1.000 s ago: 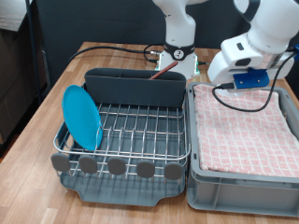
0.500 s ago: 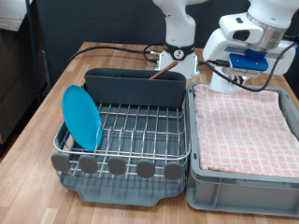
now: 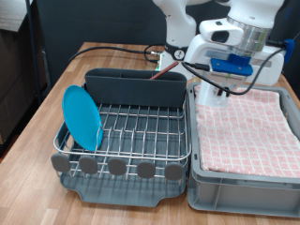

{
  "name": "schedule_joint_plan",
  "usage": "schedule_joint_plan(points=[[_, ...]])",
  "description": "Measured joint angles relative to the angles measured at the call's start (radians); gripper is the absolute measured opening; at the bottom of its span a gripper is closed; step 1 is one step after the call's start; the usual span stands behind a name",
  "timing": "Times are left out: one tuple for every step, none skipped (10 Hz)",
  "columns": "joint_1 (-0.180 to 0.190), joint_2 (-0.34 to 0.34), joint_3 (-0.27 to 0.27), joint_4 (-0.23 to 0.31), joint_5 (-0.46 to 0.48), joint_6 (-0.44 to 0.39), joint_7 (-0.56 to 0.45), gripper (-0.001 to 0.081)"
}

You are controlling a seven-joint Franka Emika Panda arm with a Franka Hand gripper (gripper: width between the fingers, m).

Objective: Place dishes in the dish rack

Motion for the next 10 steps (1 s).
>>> schedule_joint_plan(points=[[-0.005,0.018,-0.023,0.021,-0.029,0.034,0.024,0.0072],[-0.012,0.035,-0.042,0.042,-0.045,0.080,0.024,0.0072],[-0.017,0.058,-0.046,0.062,-0.050,0.106,0.022,0.0072],[-0.016,0.058,-0.046,0.062,-0.046,0.096,0.022,0.0072],[-0.017,0.058,-0.045,0.064,-0.036,0.091,0.020,0.0072],[-0.021,0.061,-0.045,0.075,0.003,0.088,-0.003,0.0072],[-0.030,0.068,-0.044,0.093,0.054,0.087,-0.042,0.0072],[-0.039,0.078,-0.044,0.114,0.095,0.084,-0.080,0.0072],[-0.049,0.091,-0.044,0.140,0.120,0.072,-0.110,0.0072],[-0.058,0.105,-0.045,0.166,0.135,0.064,-0.133,0.0072]])
